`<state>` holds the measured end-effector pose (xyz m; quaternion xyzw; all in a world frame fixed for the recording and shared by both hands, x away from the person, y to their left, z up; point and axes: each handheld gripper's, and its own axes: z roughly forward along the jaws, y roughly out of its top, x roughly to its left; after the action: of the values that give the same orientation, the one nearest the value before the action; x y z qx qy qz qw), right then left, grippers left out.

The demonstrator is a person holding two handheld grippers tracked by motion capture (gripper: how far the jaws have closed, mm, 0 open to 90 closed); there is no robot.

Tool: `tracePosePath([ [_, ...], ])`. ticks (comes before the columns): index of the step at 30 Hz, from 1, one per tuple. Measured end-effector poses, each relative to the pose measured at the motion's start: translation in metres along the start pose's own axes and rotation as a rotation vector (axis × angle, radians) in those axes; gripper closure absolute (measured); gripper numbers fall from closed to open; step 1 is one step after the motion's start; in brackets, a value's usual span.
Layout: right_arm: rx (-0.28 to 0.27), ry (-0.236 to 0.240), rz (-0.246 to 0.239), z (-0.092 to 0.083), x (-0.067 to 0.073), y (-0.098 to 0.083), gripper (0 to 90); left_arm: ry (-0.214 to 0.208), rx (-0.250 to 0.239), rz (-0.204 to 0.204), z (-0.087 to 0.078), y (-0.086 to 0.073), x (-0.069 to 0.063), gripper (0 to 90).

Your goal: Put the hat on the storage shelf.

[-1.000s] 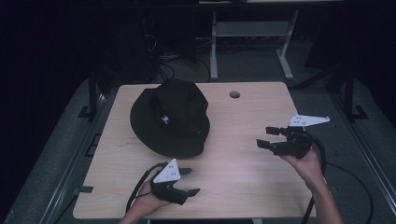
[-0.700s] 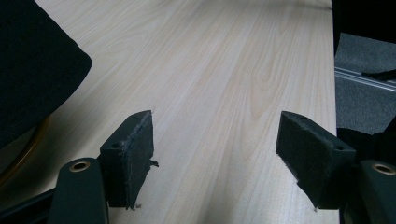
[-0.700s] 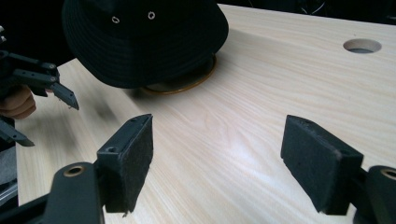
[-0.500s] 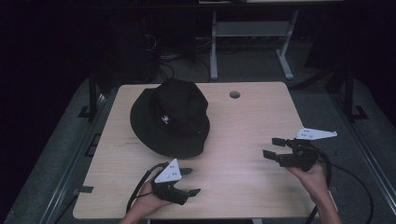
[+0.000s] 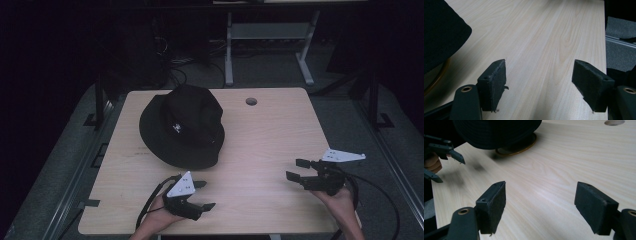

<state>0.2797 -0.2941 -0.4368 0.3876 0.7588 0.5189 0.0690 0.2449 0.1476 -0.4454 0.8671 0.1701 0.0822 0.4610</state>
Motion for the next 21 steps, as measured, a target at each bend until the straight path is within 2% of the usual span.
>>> tracePosePath([
  [15, -0.021, -0.017, 0.011, -0.011, 0.005, -0.019, 24.8, 0.007, 0.003, -0.015, -0.001, -0.001, 0.002, 26.8],
  [21, -0.037, -0.027, 0.013, -0.018, 0.009, -0.033, 24.8, 0.004, 0.008, -0.017, -0.002, -0.002, 0.002, 26.7],
])
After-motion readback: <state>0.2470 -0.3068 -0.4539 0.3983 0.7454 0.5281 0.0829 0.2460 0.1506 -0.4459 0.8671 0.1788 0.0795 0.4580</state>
